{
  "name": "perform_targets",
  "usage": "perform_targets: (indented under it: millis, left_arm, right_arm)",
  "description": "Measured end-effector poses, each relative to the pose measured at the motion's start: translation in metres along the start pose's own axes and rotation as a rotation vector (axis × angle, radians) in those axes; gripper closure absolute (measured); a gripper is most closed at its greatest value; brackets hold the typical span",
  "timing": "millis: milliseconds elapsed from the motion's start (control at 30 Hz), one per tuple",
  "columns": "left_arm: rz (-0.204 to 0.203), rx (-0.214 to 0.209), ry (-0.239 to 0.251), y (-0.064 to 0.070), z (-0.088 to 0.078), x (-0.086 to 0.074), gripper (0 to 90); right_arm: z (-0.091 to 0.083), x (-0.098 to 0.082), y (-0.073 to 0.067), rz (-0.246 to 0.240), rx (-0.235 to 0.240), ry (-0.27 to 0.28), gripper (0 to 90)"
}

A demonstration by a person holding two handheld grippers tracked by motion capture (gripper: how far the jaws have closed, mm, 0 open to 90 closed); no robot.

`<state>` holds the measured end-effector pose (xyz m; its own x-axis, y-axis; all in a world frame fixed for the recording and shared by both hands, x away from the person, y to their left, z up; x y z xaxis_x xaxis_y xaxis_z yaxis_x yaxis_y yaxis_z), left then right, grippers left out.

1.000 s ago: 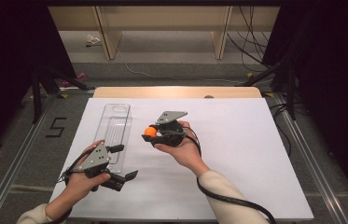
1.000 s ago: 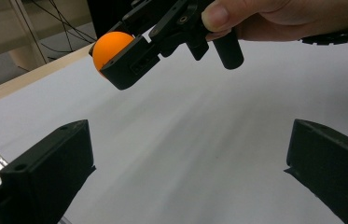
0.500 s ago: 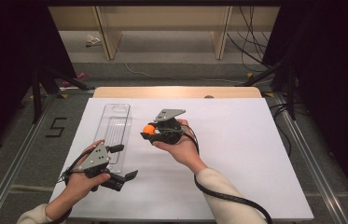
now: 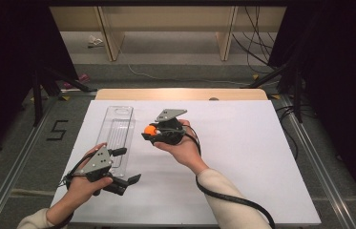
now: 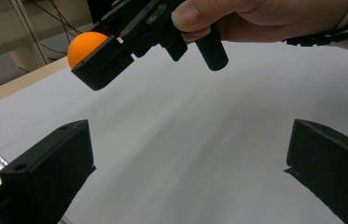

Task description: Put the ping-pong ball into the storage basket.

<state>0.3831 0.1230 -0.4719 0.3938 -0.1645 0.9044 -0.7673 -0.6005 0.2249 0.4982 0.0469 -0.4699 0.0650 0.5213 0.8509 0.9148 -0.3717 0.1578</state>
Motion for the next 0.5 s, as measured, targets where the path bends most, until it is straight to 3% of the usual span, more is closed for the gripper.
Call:
perform_targets:
  millis: [500]
  left_arm:
    - [0.0,0.0,0.001,0.0001,0.0,0.0002,0.1]
  right_arm:
    - [0.0058,0.003,0.0027,0.003,-0.006,-0.003,51.5]
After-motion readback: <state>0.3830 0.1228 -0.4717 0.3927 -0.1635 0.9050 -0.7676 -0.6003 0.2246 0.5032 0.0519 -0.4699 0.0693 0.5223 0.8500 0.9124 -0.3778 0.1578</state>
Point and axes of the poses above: each handheld gripper's, and its own axes: z roughly forward along the jaws, x roughly out of its top, y roughly to its right, the point moved 10 cm from there along z, roughly forward along the jaws, and after that the axes turned 14 degrees about -z, right-handed, at the moved point
